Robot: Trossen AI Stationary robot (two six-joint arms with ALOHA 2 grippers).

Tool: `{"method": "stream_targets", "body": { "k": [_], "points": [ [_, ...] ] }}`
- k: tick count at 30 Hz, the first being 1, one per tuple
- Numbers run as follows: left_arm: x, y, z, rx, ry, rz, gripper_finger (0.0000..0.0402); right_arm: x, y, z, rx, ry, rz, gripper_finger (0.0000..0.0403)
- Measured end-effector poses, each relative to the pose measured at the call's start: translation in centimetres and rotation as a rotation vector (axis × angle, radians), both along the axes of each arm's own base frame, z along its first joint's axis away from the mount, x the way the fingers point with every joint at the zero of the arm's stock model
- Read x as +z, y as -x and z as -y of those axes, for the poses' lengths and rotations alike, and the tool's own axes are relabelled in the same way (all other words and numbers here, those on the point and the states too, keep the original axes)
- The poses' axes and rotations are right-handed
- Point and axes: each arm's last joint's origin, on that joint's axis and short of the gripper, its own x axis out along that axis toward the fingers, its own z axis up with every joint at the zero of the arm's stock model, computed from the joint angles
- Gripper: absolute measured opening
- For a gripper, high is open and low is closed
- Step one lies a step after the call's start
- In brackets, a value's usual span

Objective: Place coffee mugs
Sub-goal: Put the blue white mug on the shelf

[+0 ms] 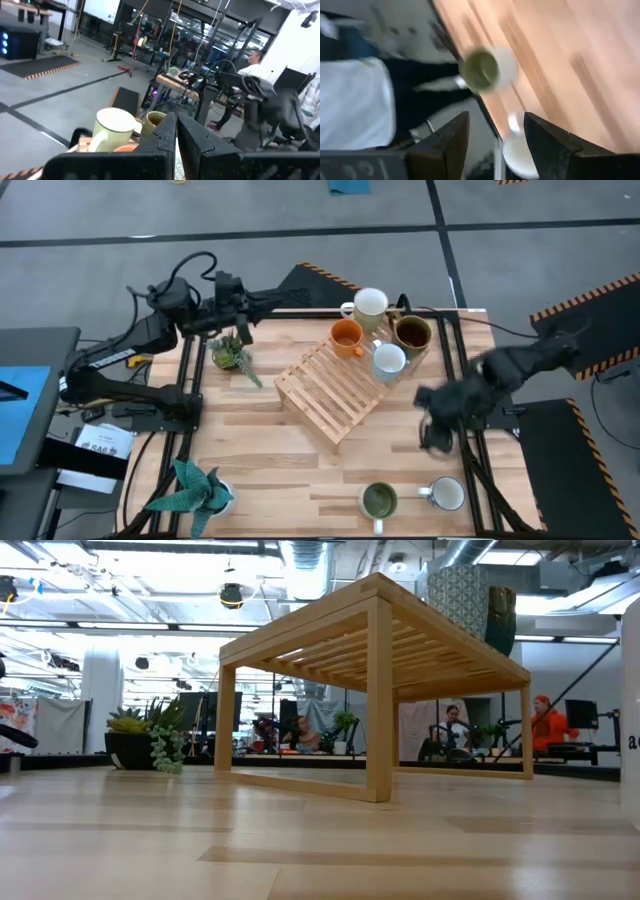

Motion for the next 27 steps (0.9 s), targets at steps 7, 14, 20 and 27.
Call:
{"method": "stream_targets", "body": {
  "k": [7,14,20,27],
  "points": [
    [-0.6,-0.9,-0.3,-0.009,0.017,-0.03,0.0,-7.2,3.1,-5.2,-0.057,-0.037,-0.384,0.0214],
    [-0.7,-1.0,-0.3,-0.009,0.02,-0.033,0.0,-11.2,4.3,-7.5,-0.166,-0.055,-0.513,0.0214],
    [-0.7,-1.0,-0.3,-0.01,0.02,-0.032,0.0,-13.3,4.1,-8.5,-0.164,0.053,-0.581,0.0214],
    [-0.7,-1.0,-0.3,-0.009,0.02,-0.032,0.0,-15.4,3.2,-9.6,-0.157,0.13,-0.622,0.0214]
  ]
}}
